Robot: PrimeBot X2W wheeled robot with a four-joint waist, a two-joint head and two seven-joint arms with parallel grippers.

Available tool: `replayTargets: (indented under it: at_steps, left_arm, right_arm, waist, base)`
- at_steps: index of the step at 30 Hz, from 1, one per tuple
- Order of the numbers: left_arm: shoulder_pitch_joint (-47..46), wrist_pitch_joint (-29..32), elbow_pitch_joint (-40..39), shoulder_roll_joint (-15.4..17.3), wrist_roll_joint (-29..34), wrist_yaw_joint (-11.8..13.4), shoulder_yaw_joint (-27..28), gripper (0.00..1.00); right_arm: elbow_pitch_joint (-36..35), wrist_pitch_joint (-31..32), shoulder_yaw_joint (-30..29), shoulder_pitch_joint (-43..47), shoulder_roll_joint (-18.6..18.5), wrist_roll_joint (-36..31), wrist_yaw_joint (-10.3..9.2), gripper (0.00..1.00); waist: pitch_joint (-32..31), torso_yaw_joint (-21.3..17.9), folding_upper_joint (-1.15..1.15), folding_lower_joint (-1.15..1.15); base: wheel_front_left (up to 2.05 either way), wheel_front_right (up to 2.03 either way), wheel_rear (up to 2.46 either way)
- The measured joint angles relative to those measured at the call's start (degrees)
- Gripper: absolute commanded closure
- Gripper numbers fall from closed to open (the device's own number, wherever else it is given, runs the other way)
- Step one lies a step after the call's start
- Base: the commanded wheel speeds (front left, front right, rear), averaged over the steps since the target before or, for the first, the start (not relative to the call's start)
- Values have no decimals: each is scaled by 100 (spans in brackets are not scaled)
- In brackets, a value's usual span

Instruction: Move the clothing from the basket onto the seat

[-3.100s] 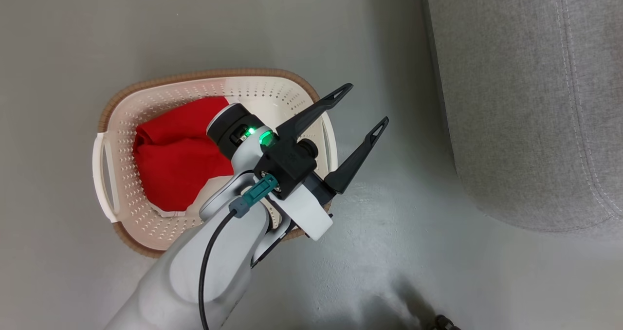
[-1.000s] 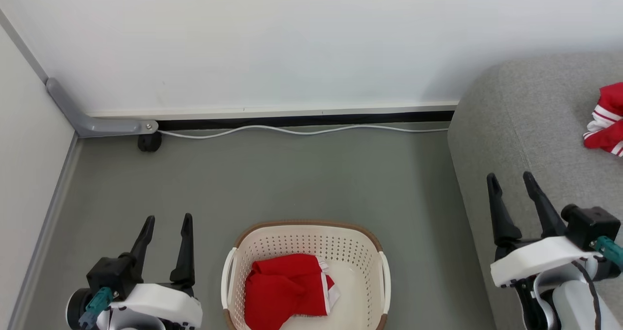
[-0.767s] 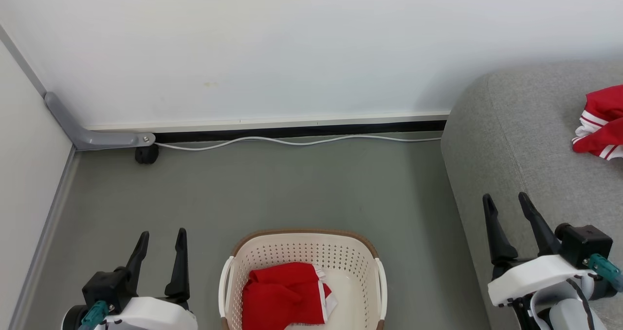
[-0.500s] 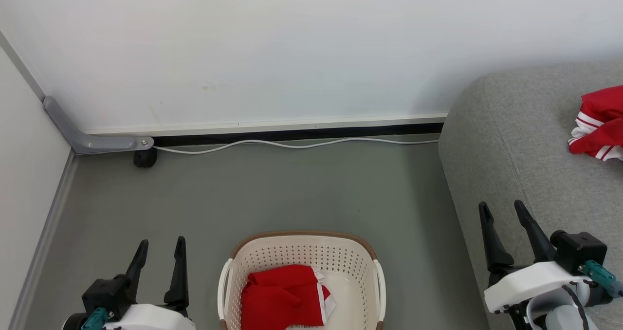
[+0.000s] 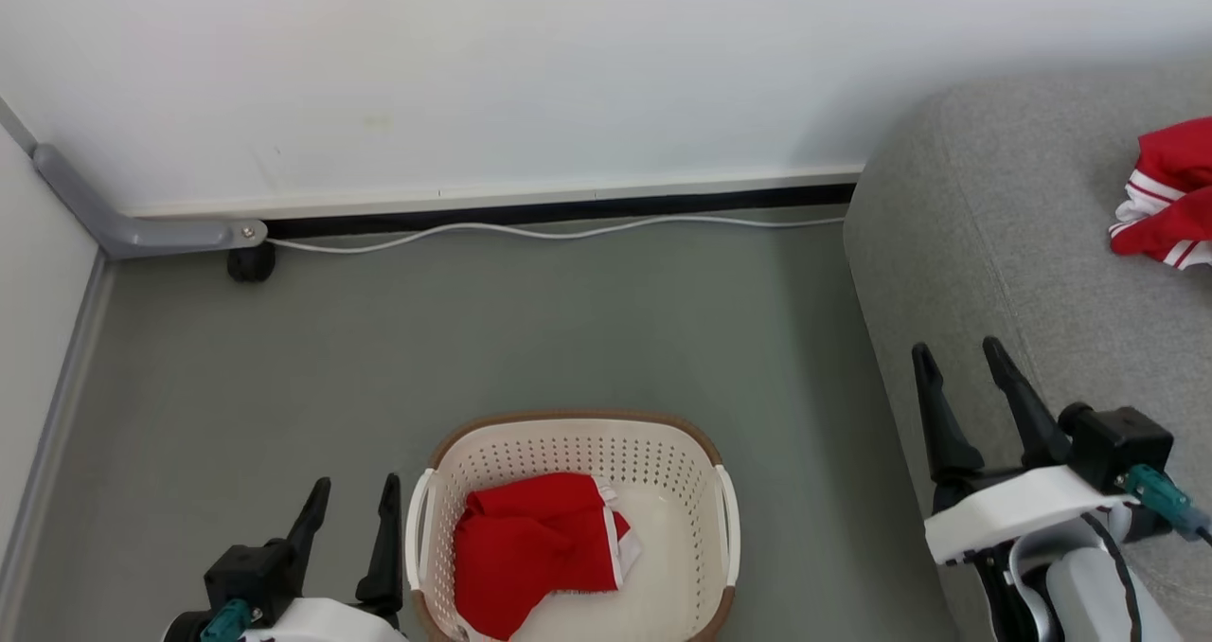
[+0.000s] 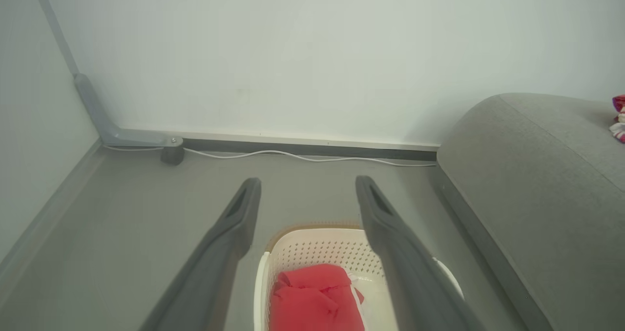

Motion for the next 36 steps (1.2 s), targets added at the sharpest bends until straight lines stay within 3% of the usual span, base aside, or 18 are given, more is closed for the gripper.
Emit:
replayTargets:
  at_steps: [6,20,36]
  left_arm:
    - [-273,1,271,1,-276,82,-477,0]
    - [-1995,4,962,2,-523,174,-1808,0]
    - [-4122,3,3238,-9,-742,309,-3004,0]
  right_arm:
    - [-250,0,156,-436,-68,13,0,0]
    - [-808,-1,222,-1665,-282,113,0,0]
    - [-1229,-1,389,-2457,-290,116,0,0]
  waist:
    - [534,-63,0,0]
    - [2277,-223,0,0]
    - [3874,-529,0,0]
  base:
    - [0,0,0]
    - [0,0,0]
    - [0,0,0]
